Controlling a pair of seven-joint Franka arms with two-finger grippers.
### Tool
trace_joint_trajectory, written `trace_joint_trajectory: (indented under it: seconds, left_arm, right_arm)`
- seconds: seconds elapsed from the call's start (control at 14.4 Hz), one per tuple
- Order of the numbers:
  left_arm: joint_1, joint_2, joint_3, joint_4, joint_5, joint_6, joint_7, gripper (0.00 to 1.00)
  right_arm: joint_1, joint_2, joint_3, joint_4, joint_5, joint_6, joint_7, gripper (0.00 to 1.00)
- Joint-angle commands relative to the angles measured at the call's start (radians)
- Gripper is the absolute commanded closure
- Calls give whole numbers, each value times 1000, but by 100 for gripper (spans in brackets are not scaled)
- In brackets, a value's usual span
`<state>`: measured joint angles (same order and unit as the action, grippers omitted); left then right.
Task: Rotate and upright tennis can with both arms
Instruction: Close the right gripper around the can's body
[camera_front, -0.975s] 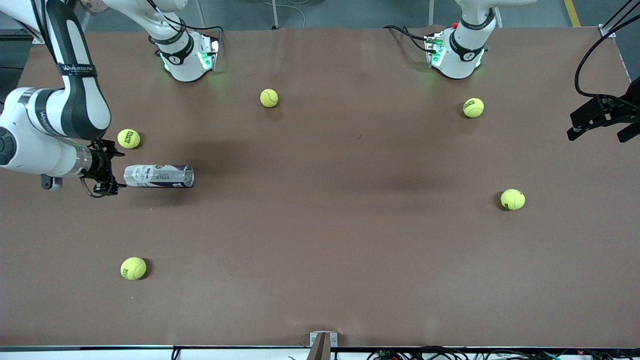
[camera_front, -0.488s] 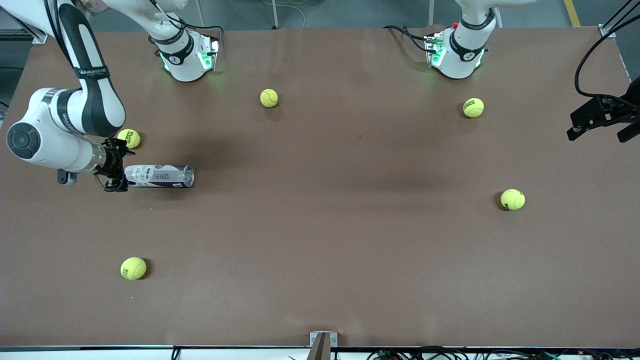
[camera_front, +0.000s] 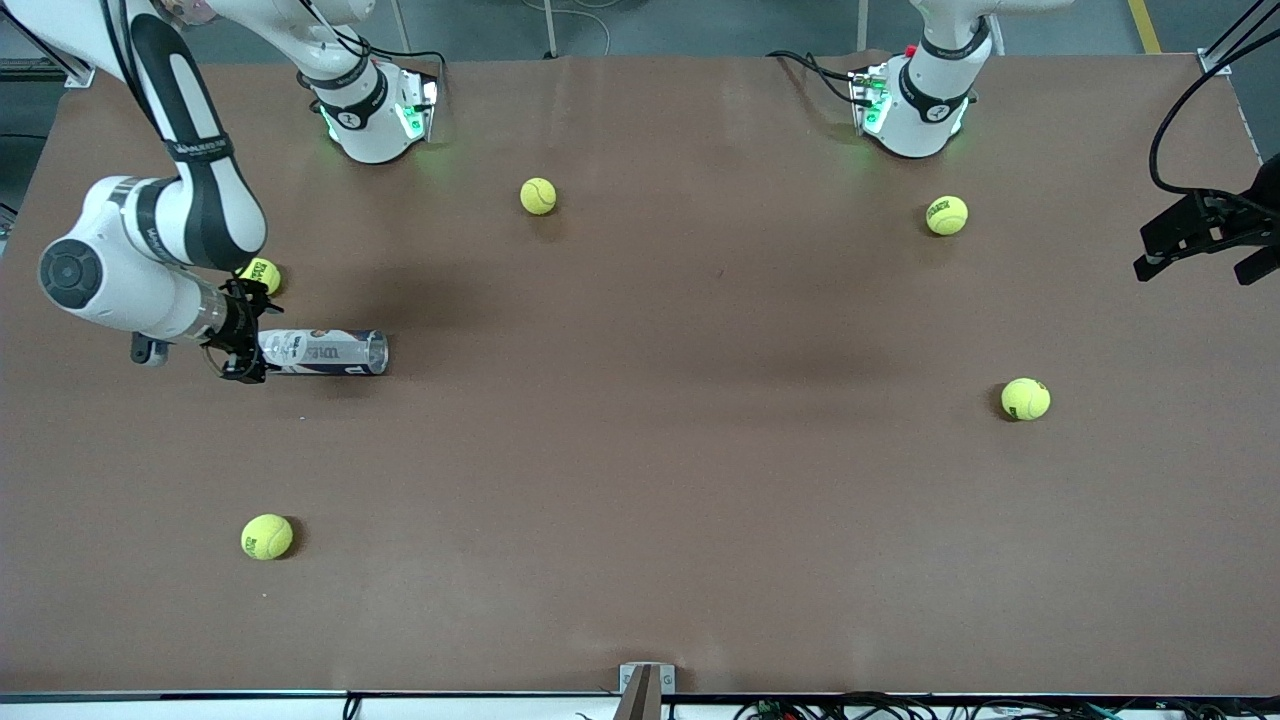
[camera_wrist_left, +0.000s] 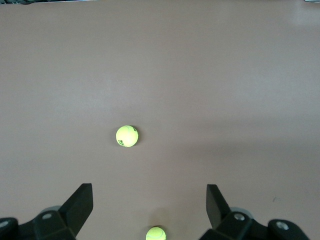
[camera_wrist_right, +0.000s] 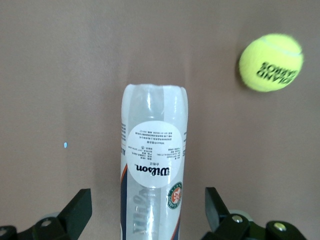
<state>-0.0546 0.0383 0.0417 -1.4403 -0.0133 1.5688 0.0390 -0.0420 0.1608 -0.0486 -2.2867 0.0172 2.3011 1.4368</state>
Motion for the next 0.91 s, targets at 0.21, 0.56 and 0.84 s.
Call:
trace_joint_trajectory:
  seconds: [0.21, 0.56, 0.84]
  left_arm:
    - [-1, 2, 3, 9, -2, 4, -5, 0]
    - [-1, 0, 1, 9, -2, 1, -5, 0]
    - [-1, 0, 1, 9, -2, 4, -5, 0]
  right_arm:
    - [42, 17, -1, -99, 17, 184, 65, 0]
    - [42, 103, -2, -134, 15, 325, 63, 0]
    - [39, 117, -1, -132, 14, 322, 63, 9]
